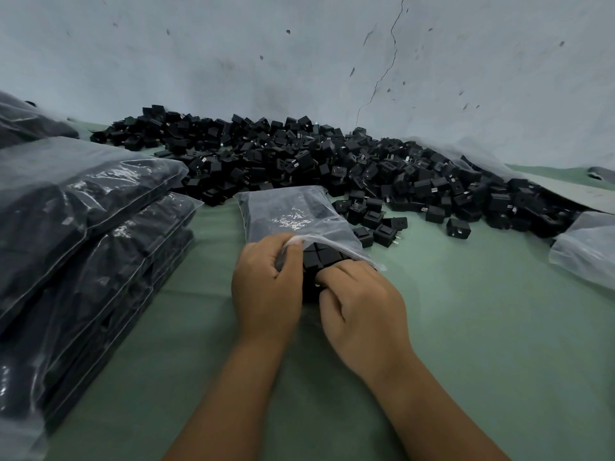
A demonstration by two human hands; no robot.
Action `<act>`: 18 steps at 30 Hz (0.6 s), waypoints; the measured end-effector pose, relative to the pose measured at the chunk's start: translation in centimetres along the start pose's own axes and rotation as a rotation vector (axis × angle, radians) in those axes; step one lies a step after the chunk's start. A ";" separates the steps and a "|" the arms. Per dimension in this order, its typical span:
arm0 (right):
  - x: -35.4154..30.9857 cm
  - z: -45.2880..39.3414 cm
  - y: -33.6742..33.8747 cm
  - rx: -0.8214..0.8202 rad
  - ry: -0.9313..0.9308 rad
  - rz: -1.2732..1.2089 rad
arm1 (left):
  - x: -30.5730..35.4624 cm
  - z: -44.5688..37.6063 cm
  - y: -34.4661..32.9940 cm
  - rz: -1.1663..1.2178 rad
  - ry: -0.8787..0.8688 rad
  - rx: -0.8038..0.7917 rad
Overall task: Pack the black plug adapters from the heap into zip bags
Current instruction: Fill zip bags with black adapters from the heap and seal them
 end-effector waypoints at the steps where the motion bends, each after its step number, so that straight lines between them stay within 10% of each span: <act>1: 0.0 0.0 -0.2 -0.016 0.003 -0.006 | 0.0 0.0 0.0 0.002 0.001 0.002; 18: -0.1 -2.5 -3.3 -0.257 -0.043 -0.024 | 3.1 0.6 0.3 -0.159 -0.316 0.028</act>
Point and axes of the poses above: each hand's wrist, its own z-axis away from the middle knuckle, its own y-axis out of the back of the hand, x = y × z, the point moved 9 cm from there along -z, towards the middle knuckle, and after that the axes turned 4 degrees about -z, right-handed, at the moved point
